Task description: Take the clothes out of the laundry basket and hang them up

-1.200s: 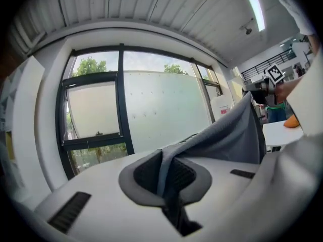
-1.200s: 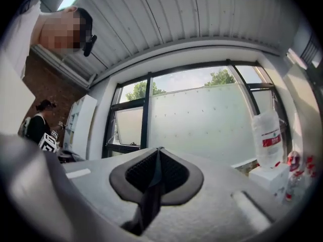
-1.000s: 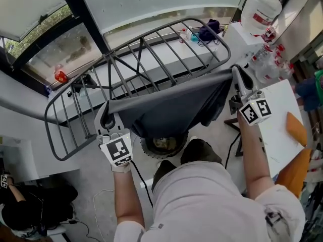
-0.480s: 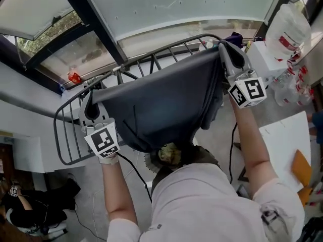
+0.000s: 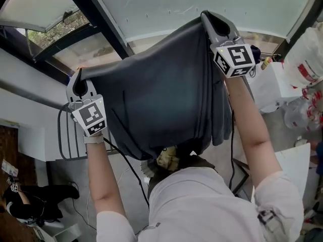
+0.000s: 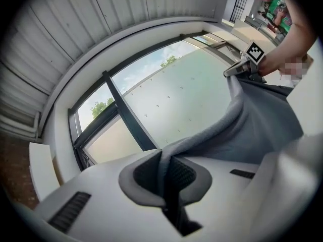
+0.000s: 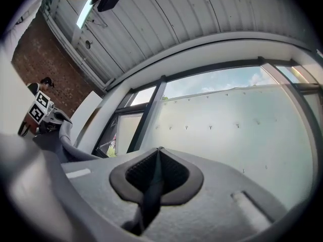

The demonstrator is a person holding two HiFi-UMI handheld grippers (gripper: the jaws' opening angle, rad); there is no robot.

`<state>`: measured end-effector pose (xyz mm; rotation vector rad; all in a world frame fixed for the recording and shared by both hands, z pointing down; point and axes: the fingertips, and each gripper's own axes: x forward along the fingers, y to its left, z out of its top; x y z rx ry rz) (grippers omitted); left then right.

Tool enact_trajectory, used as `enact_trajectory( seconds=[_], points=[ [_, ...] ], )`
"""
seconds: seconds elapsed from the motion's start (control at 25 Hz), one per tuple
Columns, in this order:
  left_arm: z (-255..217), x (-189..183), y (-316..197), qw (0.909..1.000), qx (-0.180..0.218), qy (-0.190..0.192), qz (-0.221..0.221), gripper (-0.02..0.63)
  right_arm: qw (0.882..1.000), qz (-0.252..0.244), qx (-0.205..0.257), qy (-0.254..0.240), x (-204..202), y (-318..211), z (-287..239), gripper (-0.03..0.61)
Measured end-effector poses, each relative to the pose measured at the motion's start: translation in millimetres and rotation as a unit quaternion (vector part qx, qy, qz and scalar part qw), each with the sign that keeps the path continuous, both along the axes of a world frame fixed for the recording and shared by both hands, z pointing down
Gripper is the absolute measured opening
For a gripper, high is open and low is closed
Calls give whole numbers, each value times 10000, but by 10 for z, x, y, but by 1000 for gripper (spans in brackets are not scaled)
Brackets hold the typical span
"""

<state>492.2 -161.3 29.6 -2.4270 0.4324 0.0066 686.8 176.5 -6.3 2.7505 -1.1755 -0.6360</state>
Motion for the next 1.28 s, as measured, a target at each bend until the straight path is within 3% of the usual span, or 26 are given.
enact_trajectory(
  seconds=[0.12, 0.28, 0.44, 0.68, 0.96, 1.04, 1.08, 1.12, 1.2, 1.28],
  points=[
    [-27, 247, -59, 9998, -41, -40, -201, 8, 9999, -100, -45, -76, 323, -76, -18, 15],
    [296, 549, -146, 9980, -239, -396, -442, 8, 9958, -282, -608, -628, 722, -222, 434, 15],
    [946, 738, -216, 9918, -437, -1010, -657, 8, 9859, -405, -1252, -1037, 945, -302, 1074, 15],
    [1968, 871, -185, 9730, -681, -2082, -724, 8, 9639, -580, -2000, -1657, 1037, -401, 2033, 15],
    [2739, 1005, -186, 9483, -939, -2930, -785, 18, 9228, -766, -2765, -2571, 1178, -489, 3033, 54],
    [2910, 973, -187, 9400, -1089, -3125, -836, 78, 9036, -923, -2962, -2953, 1159, -504, 3277, 127],
    [2992, 952, -185, 9355, -1147, -3233, -848, 99, 8915, -1016, -3064, -3177, 1141, -510, 3402, 231],
    [3067, 931, -181, 9313, -1183, -3337, -854, 111, 8800, -1092, -3162, -3373, 1121, -508, 3516, 278],
    [3186, 885, -169, 9250, -1227, -3492, -858, 144, 8636, -1173, -3333, -3597, 1082, -483, 3692, 306],
    [3266, 833, -143, 9211, -1317, -3563, -848, 173, 8574, -1190, -3389, -3685, 1052, -437, 3783, 323]
  ],
)
